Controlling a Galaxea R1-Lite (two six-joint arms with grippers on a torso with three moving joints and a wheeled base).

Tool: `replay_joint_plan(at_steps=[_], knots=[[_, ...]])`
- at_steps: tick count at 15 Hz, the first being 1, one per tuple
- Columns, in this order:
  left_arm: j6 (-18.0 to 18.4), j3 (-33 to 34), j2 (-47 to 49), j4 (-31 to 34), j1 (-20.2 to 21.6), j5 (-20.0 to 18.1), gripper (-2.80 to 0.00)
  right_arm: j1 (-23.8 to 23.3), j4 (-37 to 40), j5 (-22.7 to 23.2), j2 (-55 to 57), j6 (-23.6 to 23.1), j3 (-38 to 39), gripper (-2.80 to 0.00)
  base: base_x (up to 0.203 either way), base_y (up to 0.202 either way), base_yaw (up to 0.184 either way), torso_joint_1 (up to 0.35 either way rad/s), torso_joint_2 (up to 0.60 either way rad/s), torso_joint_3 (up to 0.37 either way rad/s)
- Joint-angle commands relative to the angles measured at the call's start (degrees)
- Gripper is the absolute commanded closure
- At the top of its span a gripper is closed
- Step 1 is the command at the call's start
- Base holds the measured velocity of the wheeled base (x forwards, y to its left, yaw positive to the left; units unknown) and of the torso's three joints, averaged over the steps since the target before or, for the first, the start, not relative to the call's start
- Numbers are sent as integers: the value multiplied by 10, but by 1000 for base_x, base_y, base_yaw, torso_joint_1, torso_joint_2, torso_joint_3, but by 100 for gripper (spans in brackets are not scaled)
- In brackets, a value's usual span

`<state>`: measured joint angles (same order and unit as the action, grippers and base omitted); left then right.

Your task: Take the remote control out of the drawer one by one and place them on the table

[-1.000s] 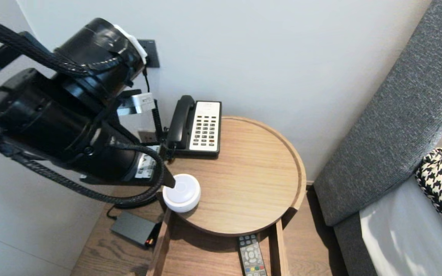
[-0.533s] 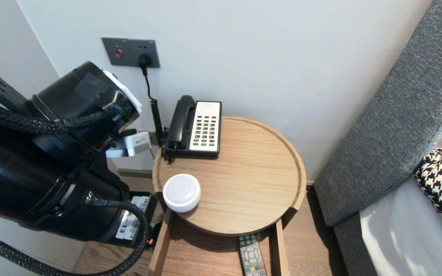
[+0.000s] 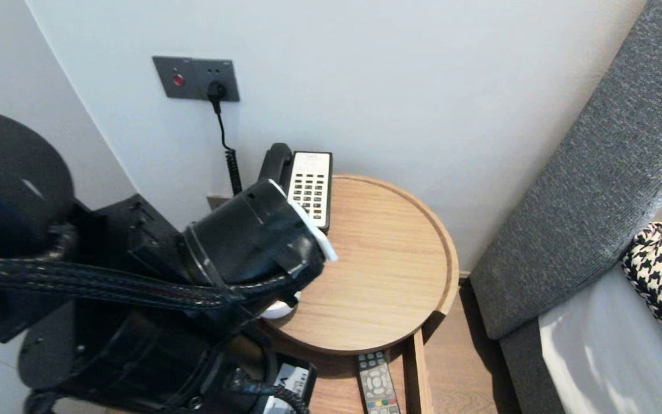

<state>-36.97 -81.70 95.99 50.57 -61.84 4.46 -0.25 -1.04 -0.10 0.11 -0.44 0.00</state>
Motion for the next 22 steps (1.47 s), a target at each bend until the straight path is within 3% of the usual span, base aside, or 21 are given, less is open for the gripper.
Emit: replay_joint_plan(at_steps=[1, 2, 4, 10, 15, 17, 18, 22], knots=[[-12, -11, 67, -13, -21, 25, 0, 0, -1, 0, 1, 0, 7, 0, 0, 0, 0, 0, 0, 0], [-21, -16, 94, -30, -44, 61, 0, 0, -1, 0, 1, 0, 7, 0, 0, 0, 0, 0, 0, 0], [-27, -38, 137, -58, -74, 92, 0, 0, -1, 0, 1, 0, 7, 0, 0, 0, 0, 0, 0, 0], [-42, -119, 233, -75, -83, 114, 0, 0, -1, 0, 1, 0, 7, 0, 0, 0, 0, 0, 0, 0], [-50, -122, 282, -102, -83, 135, 0, 0, -1, -1, 1, 0, 7, 0, 0, 0, 0, 0, 0, 0], [-91, -123, 282, -113, -83, 160, 0, 0, -1, -1, 1, 0, 7, 0, 0, 0, 0, 0, 0, 0], [-116, -122, 282, -114, -84, 177, -280, 0, -1, -1, 0, 0, 7, 0, 0, 0, 0, 0, 0, 0], [-125, -114, 284, -118, -86, 207, -280, 0, 0, -1, 1, 0, 7, 0, 0, 0, 0, 0, 0, 0]])
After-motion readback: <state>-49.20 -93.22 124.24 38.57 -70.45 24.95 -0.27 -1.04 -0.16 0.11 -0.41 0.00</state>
